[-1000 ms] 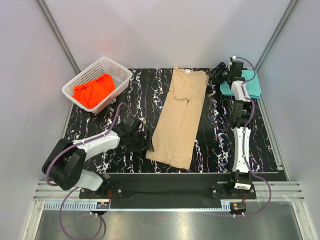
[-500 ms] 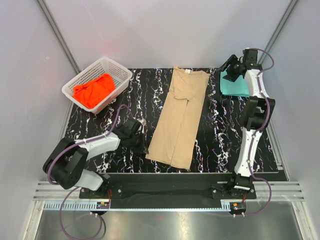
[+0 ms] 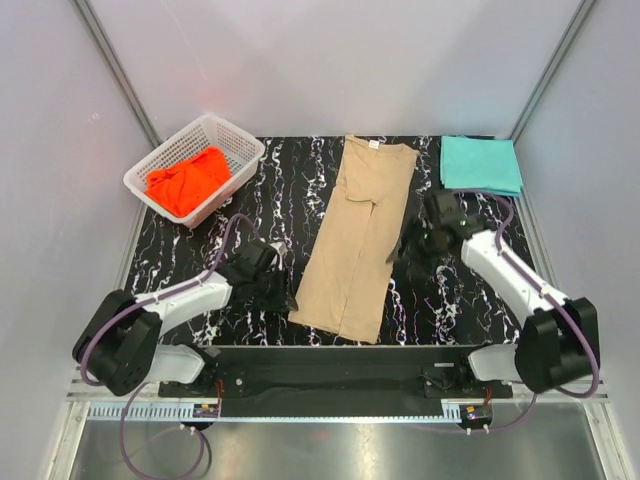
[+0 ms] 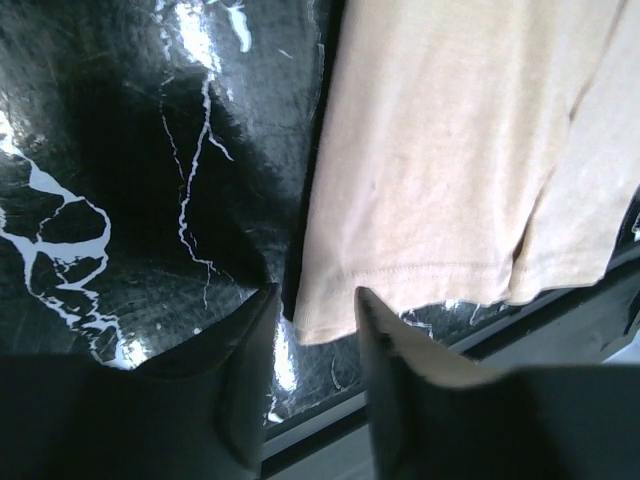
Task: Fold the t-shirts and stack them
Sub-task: Fold the tshirt
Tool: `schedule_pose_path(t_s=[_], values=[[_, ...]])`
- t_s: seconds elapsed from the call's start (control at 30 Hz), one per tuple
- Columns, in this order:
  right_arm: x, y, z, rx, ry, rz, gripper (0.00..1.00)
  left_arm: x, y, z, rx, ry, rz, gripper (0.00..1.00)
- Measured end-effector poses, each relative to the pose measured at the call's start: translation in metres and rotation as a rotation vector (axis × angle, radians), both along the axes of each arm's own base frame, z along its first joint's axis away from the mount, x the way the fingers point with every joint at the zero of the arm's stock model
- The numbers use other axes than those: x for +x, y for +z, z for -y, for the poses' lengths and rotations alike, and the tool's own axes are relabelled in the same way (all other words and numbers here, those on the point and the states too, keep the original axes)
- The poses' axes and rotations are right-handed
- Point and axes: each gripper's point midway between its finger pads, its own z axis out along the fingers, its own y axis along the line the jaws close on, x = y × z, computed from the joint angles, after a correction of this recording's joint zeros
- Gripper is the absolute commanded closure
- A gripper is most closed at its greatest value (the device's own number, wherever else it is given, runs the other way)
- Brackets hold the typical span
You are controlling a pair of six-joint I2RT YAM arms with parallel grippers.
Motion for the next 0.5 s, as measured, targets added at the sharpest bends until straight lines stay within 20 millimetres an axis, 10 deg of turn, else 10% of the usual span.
schedule_pose_path(t_s=[0.23,0.5], values=[[-0.108,-0.060,-0.028,-0.027,0.037,-0.196,0.36,0.001,0.012,-0.005,0.004,-0.005,0.048,0.35],[-0.147,-0.093,-0.040,-0.025,-0.007,-0.277,0.47,0.000,0.002,-0.002,-0.002,-0.012,0.029,0.39]])
